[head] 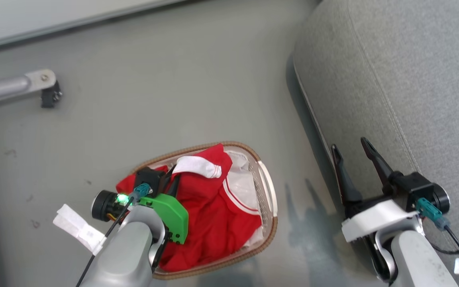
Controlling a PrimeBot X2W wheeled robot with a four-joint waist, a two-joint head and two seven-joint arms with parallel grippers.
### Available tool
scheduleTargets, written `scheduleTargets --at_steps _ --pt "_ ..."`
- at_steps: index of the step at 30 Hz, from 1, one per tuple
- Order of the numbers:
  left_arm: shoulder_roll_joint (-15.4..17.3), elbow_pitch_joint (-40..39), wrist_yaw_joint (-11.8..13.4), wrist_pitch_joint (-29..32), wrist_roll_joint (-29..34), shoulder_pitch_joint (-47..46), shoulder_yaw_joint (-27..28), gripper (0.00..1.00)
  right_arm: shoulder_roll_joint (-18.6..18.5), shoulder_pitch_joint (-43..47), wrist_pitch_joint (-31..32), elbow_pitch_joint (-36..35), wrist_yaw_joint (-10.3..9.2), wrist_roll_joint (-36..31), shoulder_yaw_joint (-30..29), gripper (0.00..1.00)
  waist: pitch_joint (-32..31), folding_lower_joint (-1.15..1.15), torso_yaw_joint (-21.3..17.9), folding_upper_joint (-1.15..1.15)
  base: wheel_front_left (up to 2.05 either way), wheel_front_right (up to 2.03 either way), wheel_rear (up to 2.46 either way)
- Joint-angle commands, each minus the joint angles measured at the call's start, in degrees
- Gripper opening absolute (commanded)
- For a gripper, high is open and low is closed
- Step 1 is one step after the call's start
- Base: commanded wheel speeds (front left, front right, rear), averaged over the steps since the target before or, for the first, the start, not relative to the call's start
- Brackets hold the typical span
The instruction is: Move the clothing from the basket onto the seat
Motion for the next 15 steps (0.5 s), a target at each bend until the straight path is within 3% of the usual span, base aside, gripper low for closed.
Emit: scheduleTargets --at_steps 1,8,15 --pt "0.2 -0.8 -0.2 0.0 0.9 -0.5 -0.4 0.0 -0.2 1.6 -0.1 0.3 -0.04 -0.4 -0.6 1.0 -6.9 0.0 3.3 0.0 0.0 0.0 0.0" --pt "1.9 -5.4 -0.7 0.0 2.4 -3.7 -2.7 0.0 -0.2 6.8 -0.1 1.0 -0.04 -1.9 -2.8 1.0 -15.0 0.0 5.7 0.0 0.0 0.0 0.0" --pt "4.6 -11.4 -0.7 1.6 0.7 -10.8 -9.5 0.0 -0.2 10.2 -0.1 0.9 -0.04 -2.4 -3.9 1.0 -20.2 0.0 7.4 0.0 0.0 0.0 0.0"
